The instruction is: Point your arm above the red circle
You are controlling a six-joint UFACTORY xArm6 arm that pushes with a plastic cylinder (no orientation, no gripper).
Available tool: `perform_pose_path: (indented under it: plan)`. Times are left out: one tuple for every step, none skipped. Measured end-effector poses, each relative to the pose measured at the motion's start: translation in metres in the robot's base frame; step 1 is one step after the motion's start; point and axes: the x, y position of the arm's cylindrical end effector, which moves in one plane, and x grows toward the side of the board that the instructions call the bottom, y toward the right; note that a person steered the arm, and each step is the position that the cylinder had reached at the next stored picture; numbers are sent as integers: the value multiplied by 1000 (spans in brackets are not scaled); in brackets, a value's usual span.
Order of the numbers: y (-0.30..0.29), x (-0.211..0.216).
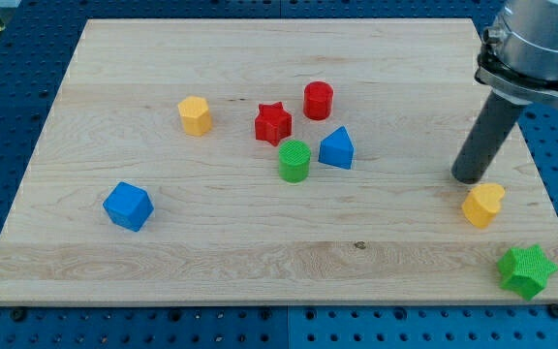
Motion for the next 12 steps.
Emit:
perform_pose_path:
  plan:
    - [2, 21]
    - [-4, 45]
    - [-4, 60]
    - [-4, 70]
    - [-4, 70]
    - [-17, 49]
    - [-25, -2]
    - [-25, -62]
    - [-25, -112]
    - [-51, -133]
    - [-92, -147]
    - [-144, -149]
